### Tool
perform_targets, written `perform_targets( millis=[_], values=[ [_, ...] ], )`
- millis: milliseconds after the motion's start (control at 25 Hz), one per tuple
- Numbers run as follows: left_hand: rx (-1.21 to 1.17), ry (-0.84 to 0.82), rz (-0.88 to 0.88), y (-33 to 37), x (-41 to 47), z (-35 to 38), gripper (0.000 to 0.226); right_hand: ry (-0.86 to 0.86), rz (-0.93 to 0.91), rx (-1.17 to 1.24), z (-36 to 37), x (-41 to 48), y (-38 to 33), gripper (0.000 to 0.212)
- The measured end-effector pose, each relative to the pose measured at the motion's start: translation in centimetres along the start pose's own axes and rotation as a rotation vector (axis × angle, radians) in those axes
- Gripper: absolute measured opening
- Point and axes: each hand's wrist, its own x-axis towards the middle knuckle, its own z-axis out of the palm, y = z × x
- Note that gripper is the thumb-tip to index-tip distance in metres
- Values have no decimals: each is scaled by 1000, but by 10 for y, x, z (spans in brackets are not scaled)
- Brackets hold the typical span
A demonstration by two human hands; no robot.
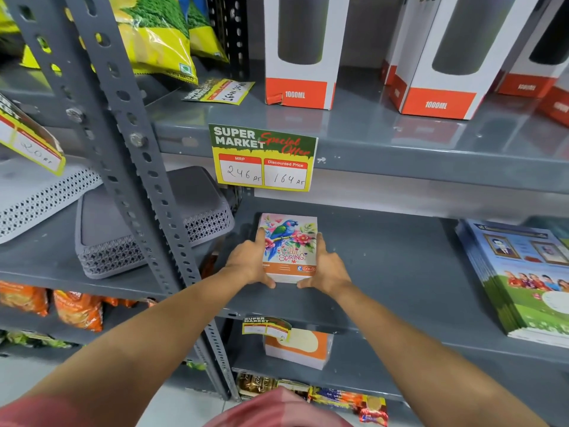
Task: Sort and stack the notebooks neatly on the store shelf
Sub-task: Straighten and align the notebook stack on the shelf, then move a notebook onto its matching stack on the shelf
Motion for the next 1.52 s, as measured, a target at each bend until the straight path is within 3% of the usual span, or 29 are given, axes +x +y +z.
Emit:
perform_targets(
  millis=[80,160,240,320,360,440,680,920,1160,1360,1520],
  values=[
    [-91,-25,-10,-6,2,1,119,-47,-38,41,0,-2,3,129],
    [-339,-78,-71,-15,3,4,106,-57,-32,227,-1,-4,12,119],
    [-751,-87,-193,-24,5,6,88,-3,100,666,-6,-8,22,98],
    [-1170,-46,-331,-21,2,4,84,47,217,1139,-4,-4,30,91],
    [-1316,-38,-363,-17,1,3,77,43,224,1245,-2,-1,30,85],
    [-1445,-97,-364,-6,-1,1,68,-19,185,1219,8,2,21,74],
    [-1367,-187,-324,-8,12,13,79,-64,192,868,26,13,13,64],
    [-1326,-146,-299,-13,13,19,73,-29,226,962,24,17,15,65],
    [-1320,-213,-247,-3,14,19,70,-22,256,943,21,12,20,58],
    [-1339,-329,-121,62,10,35,59,114,334,930,-20,-3,75,67],
    [-1287,-428,-8,122,11,52,59,194,407,950,-55,-17,123,61]
  ],
)
